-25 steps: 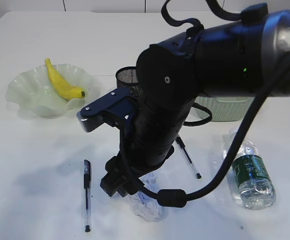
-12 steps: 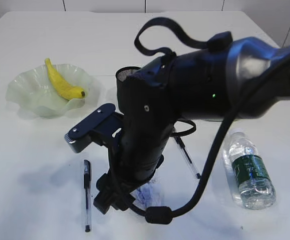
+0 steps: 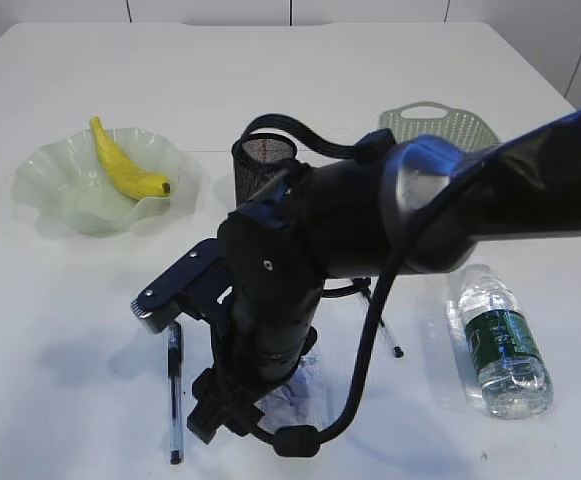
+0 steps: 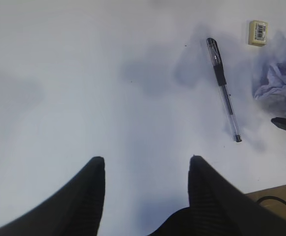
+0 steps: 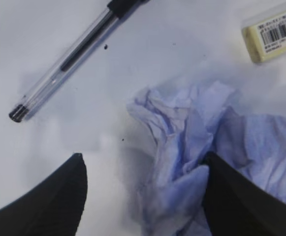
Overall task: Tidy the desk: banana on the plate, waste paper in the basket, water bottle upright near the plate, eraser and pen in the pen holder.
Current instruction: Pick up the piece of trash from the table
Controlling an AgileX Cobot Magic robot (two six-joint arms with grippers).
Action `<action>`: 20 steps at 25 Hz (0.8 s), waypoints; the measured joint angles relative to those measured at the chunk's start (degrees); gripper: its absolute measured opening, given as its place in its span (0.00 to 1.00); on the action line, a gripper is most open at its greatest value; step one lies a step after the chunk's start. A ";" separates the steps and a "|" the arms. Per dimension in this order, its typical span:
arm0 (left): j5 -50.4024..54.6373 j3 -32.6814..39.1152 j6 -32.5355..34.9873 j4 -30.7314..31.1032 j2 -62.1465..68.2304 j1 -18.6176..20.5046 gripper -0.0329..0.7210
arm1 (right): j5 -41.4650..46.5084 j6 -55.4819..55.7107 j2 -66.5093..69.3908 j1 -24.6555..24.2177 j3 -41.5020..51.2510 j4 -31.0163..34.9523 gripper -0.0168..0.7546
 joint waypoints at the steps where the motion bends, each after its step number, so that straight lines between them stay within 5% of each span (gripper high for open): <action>1: -0.10 0.00 0.00 0.00 0.00 0.00 0.55 | -0.11 0.26 0.47 0.00 -0.08 -0.16 0.71; 7: -0.10 0.00 0.00 0.00 0.00 0.00 0.55 | -0.76 0.98 1.31 0.00 -0.13 -0.42 0.58; 15: -0.10 0.00 0.00 0.00 0.00 0.00 0.55 | -0.78 1.86 1.31 0.00 -0.13 -0.51 0.16; 20: -0.10 0.00 0.00 0.00 0.00 0.00 0.55 | -0.31 1.86 1.31 0.00 -0.13 -0.51 0.09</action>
